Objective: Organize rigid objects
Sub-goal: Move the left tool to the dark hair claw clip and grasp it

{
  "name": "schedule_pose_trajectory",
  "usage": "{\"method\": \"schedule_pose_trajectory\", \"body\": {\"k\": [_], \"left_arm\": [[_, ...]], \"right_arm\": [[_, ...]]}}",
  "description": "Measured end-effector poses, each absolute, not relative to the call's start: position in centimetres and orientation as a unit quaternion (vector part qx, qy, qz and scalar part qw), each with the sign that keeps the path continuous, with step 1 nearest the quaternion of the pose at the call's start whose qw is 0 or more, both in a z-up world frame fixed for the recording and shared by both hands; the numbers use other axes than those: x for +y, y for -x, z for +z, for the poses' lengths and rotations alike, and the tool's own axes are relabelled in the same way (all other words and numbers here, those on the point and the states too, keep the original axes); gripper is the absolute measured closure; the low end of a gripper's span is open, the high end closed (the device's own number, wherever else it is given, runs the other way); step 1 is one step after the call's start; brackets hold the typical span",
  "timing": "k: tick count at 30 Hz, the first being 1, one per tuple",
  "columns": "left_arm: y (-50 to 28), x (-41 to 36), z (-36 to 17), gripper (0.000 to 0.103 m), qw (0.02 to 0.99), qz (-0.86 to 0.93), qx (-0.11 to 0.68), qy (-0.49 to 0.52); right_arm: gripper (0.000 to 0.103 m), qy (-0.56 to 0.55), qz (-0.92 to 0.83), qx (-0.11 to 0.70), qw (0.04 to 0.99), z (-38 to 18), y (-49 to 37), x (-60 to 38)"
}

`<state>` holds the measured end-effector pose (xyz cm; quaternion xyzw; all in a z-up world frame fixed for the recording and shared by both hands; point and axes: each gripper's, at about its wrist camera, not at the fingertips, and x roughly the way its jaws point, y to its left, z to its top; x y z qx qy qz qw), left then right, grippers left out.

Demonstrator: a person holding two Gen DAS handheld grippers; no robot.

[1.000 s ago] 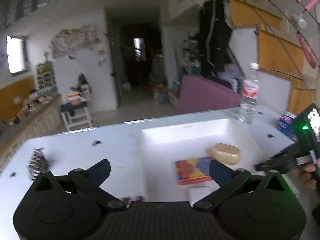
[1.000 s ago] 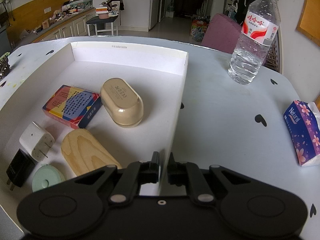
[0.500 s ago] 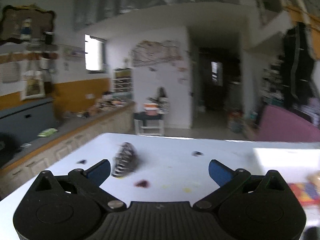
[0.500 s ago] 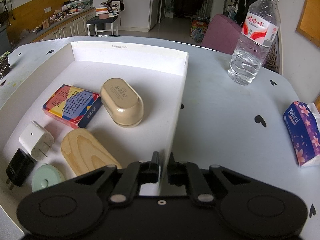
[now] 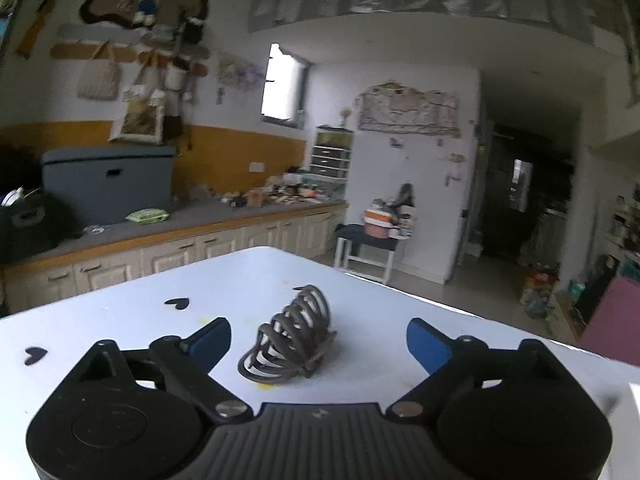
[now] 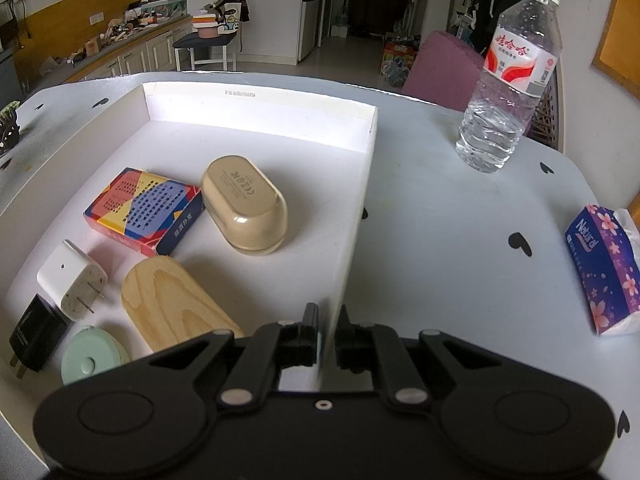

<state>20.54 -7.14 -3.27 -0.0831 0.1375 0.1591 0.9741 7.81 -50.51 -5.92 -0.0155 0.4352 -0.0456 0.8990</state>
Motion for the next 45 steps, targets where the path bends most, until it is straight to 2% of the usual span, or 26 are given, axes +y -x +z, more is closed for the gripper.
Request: {"method": "schedule_pose_trajectory", "body": {"k": [5, 11, 12, 13, 15, 17, 19, 20, 27, 39, 45], "left_arm": [[-21.4, -7.1, -4.3, 0.012, 0.971, 0.21, 0.102, 0.042], [-23.8, -5.1, -4.2, 0.014, 0.968, 0.189, 0.151, 0.072], [-24.4, -4.5, -4.4, 0.017, 0.965, 0.186, 0.164, 0.083], [-24.8, -3.8, -4.6, 0.025, 0.961, 0.183, 0.179, 0.1], [-25.0, -2.4, -4.9, 0.031, 0.956, 0.172, 0.195, 0.139], [-24.9, -1.3, -5.2, 0.049, 0.953, 0.163, 0.194, 0.168], [-24.7, -0.9, -5.3, 0.062, 0.954, 0.143, 0.195, 0.179], [-24.4, -1.1, -5.2, 0.063, 0.955, 0.14, 0.195, 0.173], [-22.1, -3.9, -5.5, 0.064, 0.96, 0.054, 0.21, 0.178], [-18.1, -8.6, -7.3, 0.065, 0.878, -0.153, 0.307, 0.334], [-16.6, -8.3, -6.8, 0.056, 0.917, -0.082, 0.262, 0.288]], "right_arm": [[0.093, 0.016, -0.046, 0.435, 0.899, -5.9, -7.8, -50.4], [0.093, 0.015, -0.046, 0.435, 0.899, -6.0, -7.8, -50.4], [0.093, 0.016, -0.046, 0.435, 0.899, -6.0, -7.8, -50.5], [0.093, 0.016, -0.046, 0.435, 0.899, -6.0, -7.8, -50.5], [0.093, 0.017, -0.047, 0.435, 0.899, -6.0, -7.8, -50.5], [0.093, 0.018, -0.047, 0.435, 0.899, -6.1, -7.8, -50.6], [0.093, 0.019, -0.047, 0.435, 0.899, -6.1, -7.9, -50.5], [0.093, 0.019, -0.047, 0.434, 0.899, -6.1, -7.9, -50.5], [0.093, 0.021, -0.048, 0.434, 0.9, -6.1, -7.7, -50.3], [0.093, 0.02, -0.048, 0.434, 0.9, -6.1, -7.7, -50.2], [0.093, 0.022, -0.048, 0.433, 0.9, -6.1, -7.7, -50.2]]}}
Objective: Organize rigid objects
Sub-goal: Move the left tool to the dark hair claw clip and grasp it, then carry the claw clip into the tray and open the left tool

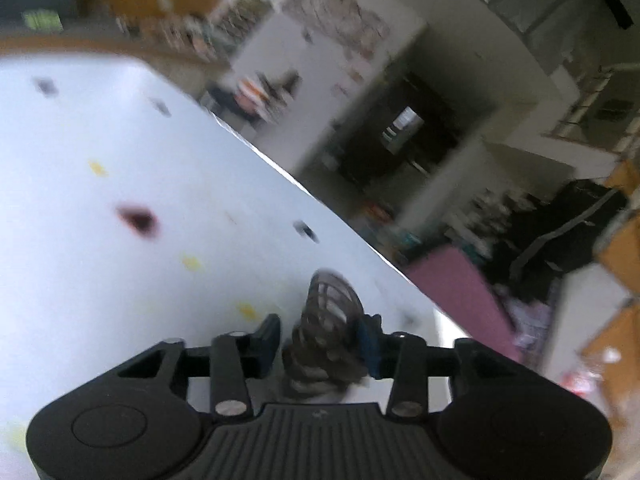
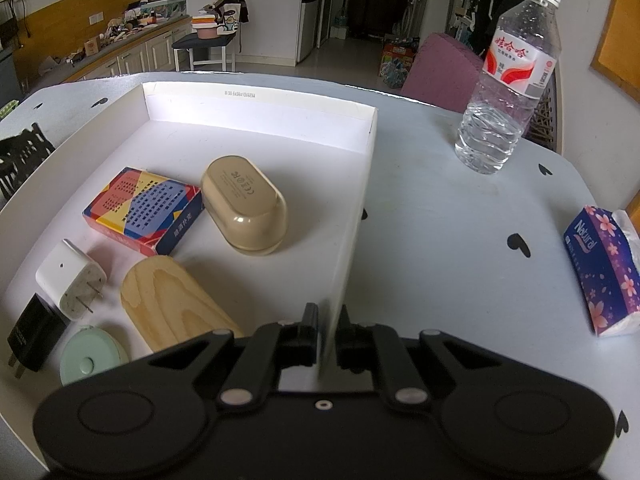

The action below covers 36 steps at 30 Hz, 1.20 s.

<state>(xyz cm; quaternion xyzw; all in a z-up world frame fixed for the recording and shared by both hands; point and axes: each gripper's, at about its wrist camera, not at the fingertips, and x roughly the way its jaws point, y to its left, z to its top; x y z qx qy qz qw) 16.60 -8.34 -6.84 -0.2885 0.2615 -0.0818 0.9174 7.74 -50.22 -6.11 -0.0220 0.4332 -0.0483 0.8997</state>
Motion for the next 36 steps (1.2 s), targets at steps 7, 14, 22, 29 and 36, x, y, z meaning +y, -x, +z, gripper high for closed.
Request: {"method": "schedule_pose_trajectory", "body": {"k": [7, 14, 22, 29, 36], "left_arm": [[-16.8, -6.0, -6.7, 0.056, 0.928, 0.004, 0.259, 0.269], [-16.0, -6.6, -5.0, 0.027, 0.936, -0.008, 0.225, 0.271], [-15.3, -12.3, -4.2, 0.026, 0.974, -0.021, 0.2, 0.107], [-16.4, -16.3, -5.0, 0.027, 0.975, -0.031, 0.22, 0.013], [-17.6, -15.8, -5.6, 0.053, 0.972, -0.01, 0.234, 0.035]], "right_arm": [[0.093, 0.022, -0.048, 0.433, 0.9, -6.1, -7.7, -50.2], [0.093, 0.023, -0.048, 0.433, 0.9, -6.1, -7.7, -50.2], [0.092, 0.026, -0.049, 0.433, 0.9, -6.0, -7.8, -50.1], [0.092, 0.027, -0.049, 0.432, 0.9, -6.0, -7.8, -50.2], [0.092, 0.028, -0.05, 0.432, 0.9, -6.1, -7.8, -50.1]]}}
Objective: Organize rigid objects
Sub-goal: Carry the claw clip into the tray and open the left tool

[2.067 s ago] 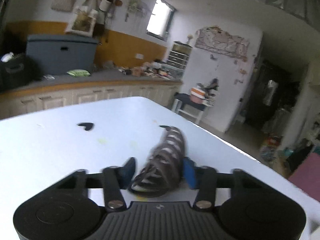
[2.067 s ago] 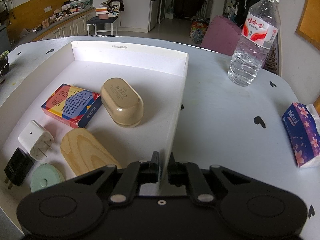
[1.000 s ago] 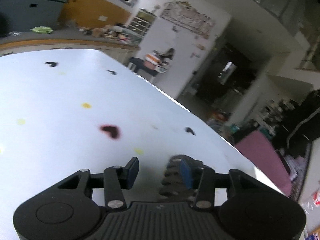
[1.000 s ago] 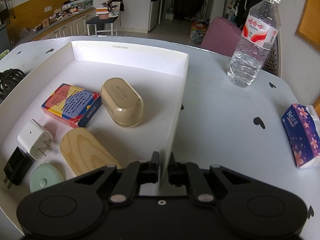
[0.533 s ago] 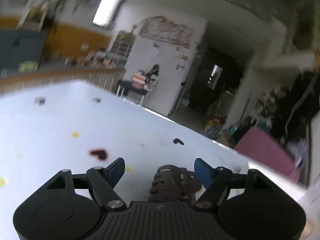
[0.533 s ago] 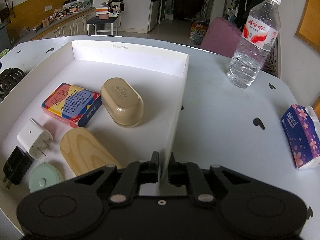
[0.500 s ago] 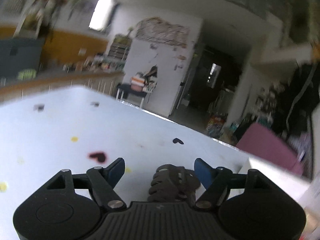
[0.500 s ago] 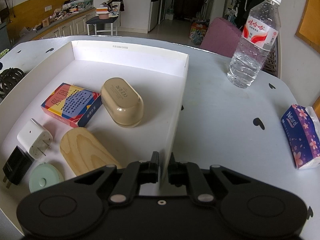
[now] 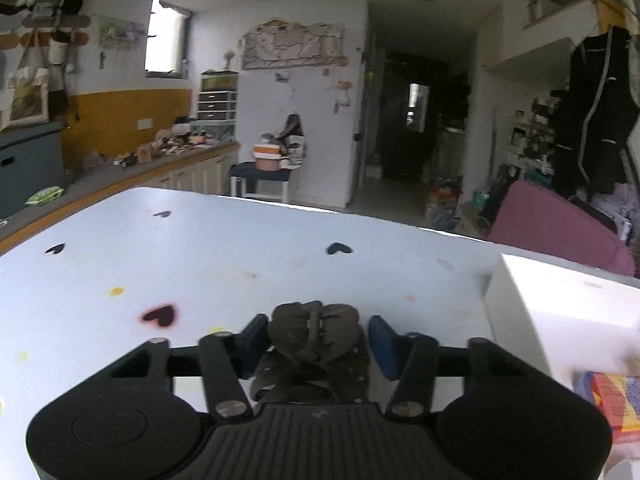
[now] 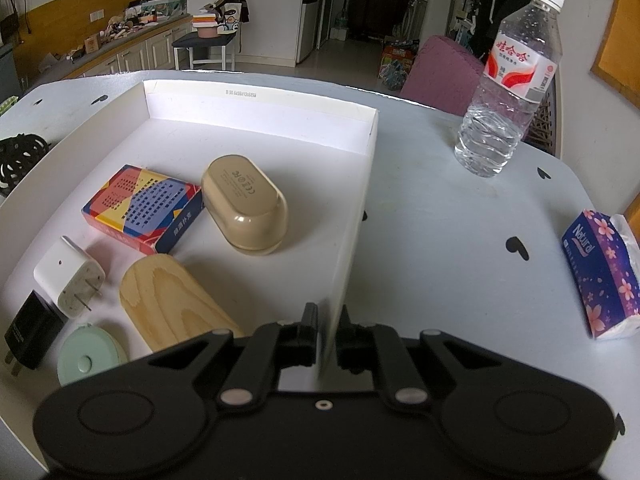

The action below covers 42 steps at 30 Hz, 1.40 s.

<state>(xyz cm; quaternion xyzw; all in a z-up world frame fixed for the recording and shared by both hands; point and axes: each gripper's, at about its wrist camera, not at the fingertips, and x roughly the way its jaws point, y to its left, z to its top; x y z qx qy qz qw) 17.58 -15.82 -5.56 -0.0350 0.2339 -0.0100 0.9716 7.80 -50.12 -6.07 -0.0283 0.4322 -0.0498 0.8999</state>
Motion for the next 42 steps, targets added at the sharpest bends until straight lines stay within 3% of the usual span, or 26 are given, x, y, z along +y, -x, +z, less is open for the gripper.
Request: {"method": "schedule_pose_trajectory", "body": {"k": [10, 21, 29, 42], "left_arm": [[-16.3, -15.3, -4.9, 0.058, 0.977, -0.011, 0.209, 0.05], [-15.0, -19.6, 3.0, 0.058, 0.972, -0.132, 0.177, 0.081], [-17.5, -29.1, 3.7, 0.058, 0.952, -0.225, 0.205, -0.024], [-21.7, -37.3, -2.2, 0.058, 0.894, -0.3, 0.279, -0.183]], "right_arm": [[0.092, 0.031, -0.05, 0.432, 0.9, -6.1, -7.8, -50.0], [0.092, 0.03, -0.05, 0.431, 0.9, -6.2, -7.8, -49.9], [0.093, 0.032, -0.052, 0.43, 0.901, -6.2, -7.7, -49.9], [0.096, 0.024, -0.054, 0.43, 0.901, -6.2, -7.8, -50.1]]}}
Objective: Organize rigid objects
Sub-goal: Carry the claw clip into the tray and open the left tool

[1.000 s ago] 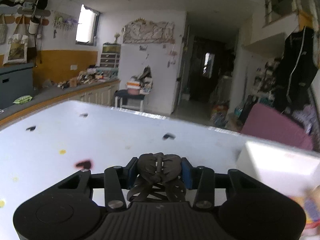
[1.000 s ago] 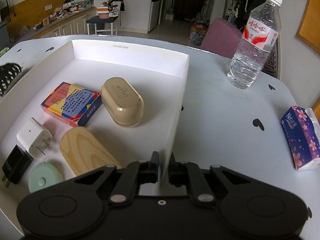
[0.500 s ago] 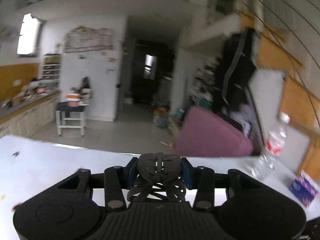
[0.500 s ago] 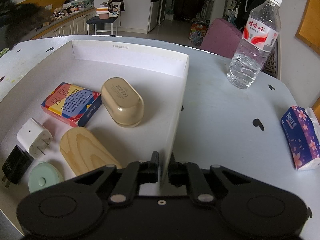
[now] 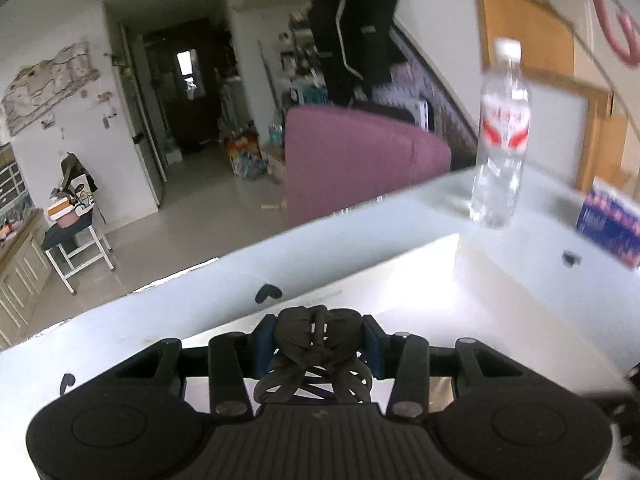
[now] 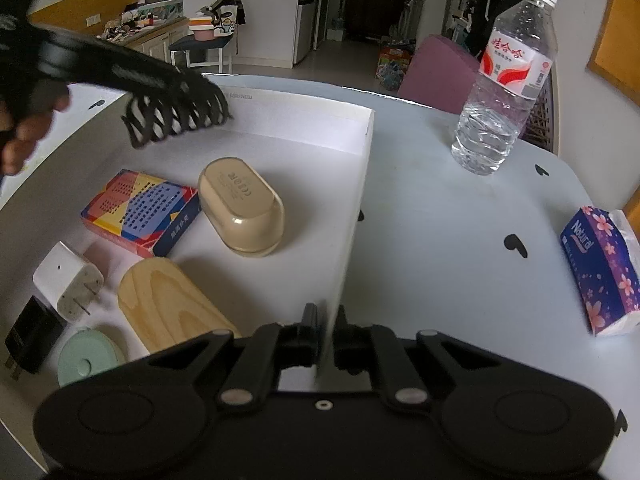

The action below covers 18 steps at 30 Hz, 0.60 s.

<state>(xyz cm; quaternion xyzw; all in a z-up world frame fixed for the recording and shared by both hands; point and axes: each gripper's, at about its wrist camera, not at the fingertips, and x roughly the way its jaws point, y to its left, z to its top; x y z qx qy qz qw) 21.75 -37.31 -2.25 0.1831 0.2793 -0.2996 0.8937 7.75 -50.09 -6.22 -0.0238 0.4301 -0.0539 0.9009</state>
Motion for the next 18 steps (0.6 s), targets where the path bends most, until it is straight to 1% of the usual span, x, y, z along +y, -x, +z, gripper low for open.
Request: {"method": "schedule_pose_trajectory", "body": {"k": [5, 12, 13, 15, 16, 18], "left_arm": [[-23.1, -37.3, -3.5, 0.057, 0.877, -0.325, 0.304, -0.18], [-23.8, -36.5, -4.0, 0.056, 0.875, -0.339, 0.306, -0.161], [-23.8, -36.4, -4.2, 0.055, 0.877, -0.336, 0.305, -0.161], [-23.8, -36.1, -4.4, 0.048, 0.879, -0.332, 0.305, -0.156], [-23.9, -36.0, -4.5, 0.041, 0.881, -0.328, 0.306, -0.153], [-24.0, -36.0, -4.3, 0.038, 0.882, -0.327, 0.306, -0.148]], "right_arm": [[0.096, 0.023, -0.054, 0.43, 0.901, -6.2, -7.8, -50.1], [0.096, 0.022, -0.054, 0.43, 0.901, -6.3, -7.8, -50.1], [0.096, 0.023, -0.054, 0.43, 0.901, -6.3, -7.8, -50.1], [0.096, 0.023, -0.054, 0.43, 0.901, -6.3, -7.8, -50.1], [0.096, 0.023, -0.054, 0.43, 0.901, -6.3, -7.8, -50.1], [0.096, 0.023, -0.054, 0.43, 0.901, -6.3, -7.8, -50.1]]}}
